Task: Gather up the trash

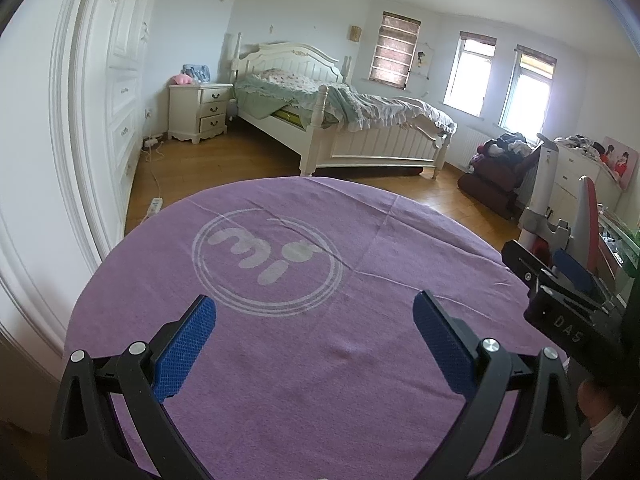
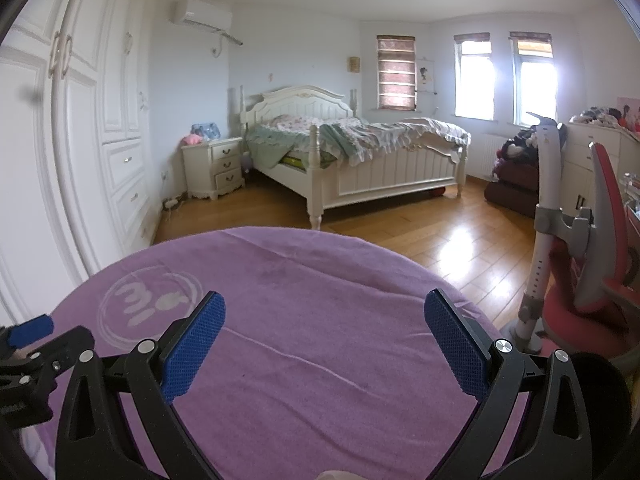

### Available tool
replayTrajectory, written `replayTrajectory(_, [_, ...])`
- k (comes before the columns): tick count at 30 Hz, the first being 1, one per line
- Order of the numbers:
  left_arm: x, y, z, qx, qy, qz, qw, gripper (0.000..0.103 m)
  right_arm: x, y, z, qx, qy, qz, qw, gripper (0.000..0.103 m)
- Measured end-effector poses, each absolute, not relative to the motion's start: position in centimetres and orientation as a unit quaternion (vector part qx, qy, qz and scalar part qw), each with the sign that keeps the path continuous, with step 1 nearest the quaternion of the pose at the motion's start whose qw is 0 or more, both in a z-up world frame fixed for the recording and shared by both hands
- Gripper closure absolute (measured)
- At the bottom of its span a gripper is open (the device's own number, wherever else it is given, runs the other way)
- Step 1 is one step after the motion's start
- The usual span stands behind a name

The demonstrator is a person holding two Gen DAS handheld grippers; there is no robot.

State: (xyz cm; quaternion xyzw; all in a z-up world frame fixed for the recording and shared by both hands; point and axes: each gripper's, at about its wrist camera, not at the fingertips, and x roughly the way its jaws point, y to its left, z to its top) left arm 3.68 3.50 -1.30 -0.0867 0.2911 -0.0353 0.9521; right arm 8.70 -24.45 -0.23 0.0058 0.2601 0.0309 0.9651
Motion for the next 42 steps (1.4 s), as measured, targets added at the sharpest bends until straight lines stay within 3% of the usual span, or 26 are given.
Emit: replayTrajectory(42, [3.1, 3.1, -1.4, -0.072, 0.281, -0.038, 0.956, 0.005, 8.4, -23.2, -0.2, 0.013, 0.257, 0.028, 0.966, 0.005])
